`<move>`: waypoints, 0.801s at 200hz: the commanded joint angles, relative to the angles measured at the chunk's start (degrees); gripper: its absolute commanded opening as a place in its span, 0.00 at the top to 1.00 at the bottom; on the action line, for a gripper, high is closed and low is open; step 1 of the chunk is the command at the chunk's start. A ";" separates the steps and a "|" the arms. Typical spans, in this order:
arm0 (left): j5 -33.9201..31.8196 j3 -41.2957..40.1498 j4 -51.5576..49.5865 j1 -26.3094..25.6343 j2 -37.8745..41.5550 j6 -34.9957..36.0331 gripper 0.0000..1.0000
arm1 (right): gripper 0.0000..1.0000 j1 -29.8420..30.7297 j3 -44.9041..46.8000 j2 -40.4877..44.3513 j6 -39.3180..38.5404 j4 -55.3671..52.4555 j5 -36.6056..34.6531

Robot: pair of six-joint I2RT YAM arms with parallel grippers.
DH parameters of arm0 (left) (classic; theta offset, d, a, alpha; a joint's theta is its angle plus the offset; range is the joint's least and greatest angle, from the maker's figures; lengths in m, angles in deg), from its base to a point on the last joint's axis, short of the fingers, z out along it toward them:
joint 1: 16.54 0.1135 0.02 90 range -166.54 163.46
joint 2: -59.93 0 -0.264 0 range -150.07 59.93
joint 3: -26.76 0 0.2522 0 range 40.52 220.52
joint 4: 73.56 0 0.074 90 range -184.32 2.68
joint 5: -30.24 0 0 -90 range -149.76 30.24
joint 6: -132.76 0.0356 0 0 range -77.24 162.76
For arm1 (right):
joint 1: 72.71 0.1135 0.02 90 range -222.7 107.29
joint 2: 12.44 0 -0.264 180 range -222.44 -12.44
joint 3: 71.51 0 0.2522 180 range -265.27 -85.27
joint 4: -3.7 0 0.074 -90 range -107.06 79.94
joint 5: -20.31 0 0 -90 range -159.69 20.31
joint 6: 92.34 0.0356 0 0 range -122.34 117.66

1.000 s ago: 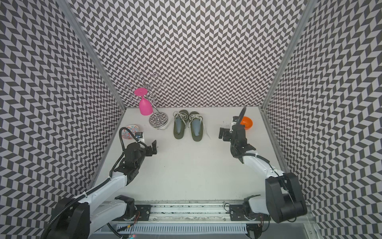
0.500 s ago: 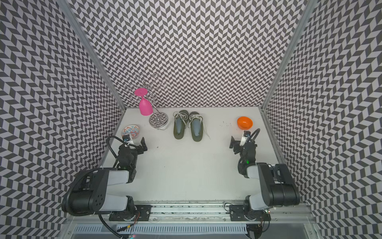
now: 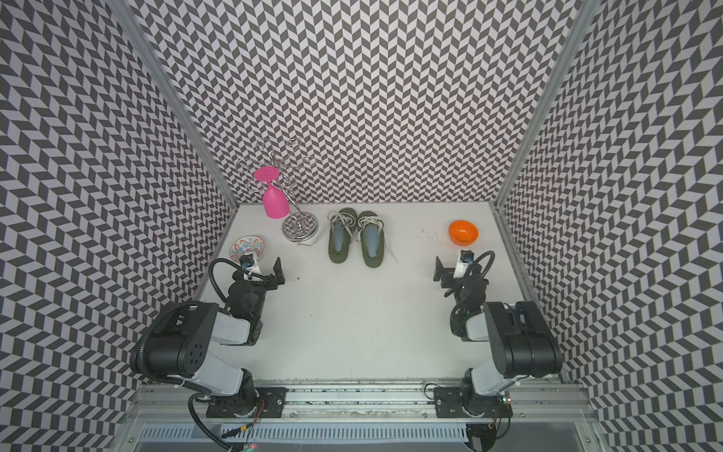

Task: Insert the insole into the shoe
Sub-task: Reset both arms

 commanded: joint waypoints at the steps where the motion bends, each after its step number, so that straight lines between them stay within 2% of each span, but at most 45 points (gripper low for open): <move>1: -0.75 0.82 1.91 -0.35 0.36 0.75 0.00 | 0.00 0.19 -0.90 0.59 -1.29 2.43 0.41; 58: -0.75 0.90 1.62 -0.32 0.46 0.72 0.00 | 0.00 0.60 -0.60 0.87 -1.93 2.74 0.68; 66: -0.75 0.89 1.63 -0.38 0.45 0.72 0.00 | 0.00 0.63 0.28 1.27 -3.22 3.95 3.01; 72: -0.75 0.88 1.70 -0.39 0.49 0.71 0.00 | 0.00 0.62 1.61 2.20 -4.93 6.31 7.40; 78: -0.75 0.85 1.62 -0.39 0.45 0.74 0.00 | 0.00 0.44 5.25 3.18 -5.21 9.39 8.87; 84: -0.75 0.85 1.66 -0.38 0.51 0.74 0.00 | 0.00 -0.50 6.59 3.74 -2.85 11.38 6.48; 94: -0.76 0.85 1.69 -0.38 0.46 0.75 0.00 | 0.00 -2.27 6.11 2.71 4.06 11.34 -2.70; 112: -0.75 0.85 1.70 -0.34 0.45 0.74 0.00 | 0.00 0.49 0.82 -0.81 -3.10 8.49 4.28; 118: -0.80 0.85 1.62 -0.31 0.45 0.78 0.00 | 0.00 1.09 2.67 0.20 -2.57 10.17 2.23; 130: -0.75 0.92 1.63 -0.33 0.44 0.73 0.00 | 0.00 -1.31 7.55 3.22 -1.99 13.33 7.19; 143: -0.75 0.85 1.66 -0.31 0.40 0.74 0.00 | 0.00 -2.18 7.22 2.48 4.16 13.67 -4.14; 150: -0.75 0.85 1.66 -0.31 0.50 0.68 0.00 | 0.00 -1.88 4.95 0.88 1.64 12.01 -0.54; 160: -0.71 0.85 1.70 -0.30 0.46 0.65 0.00 | 0.00 -0.18 2.70 -0.65 -4.27 9.56 9.13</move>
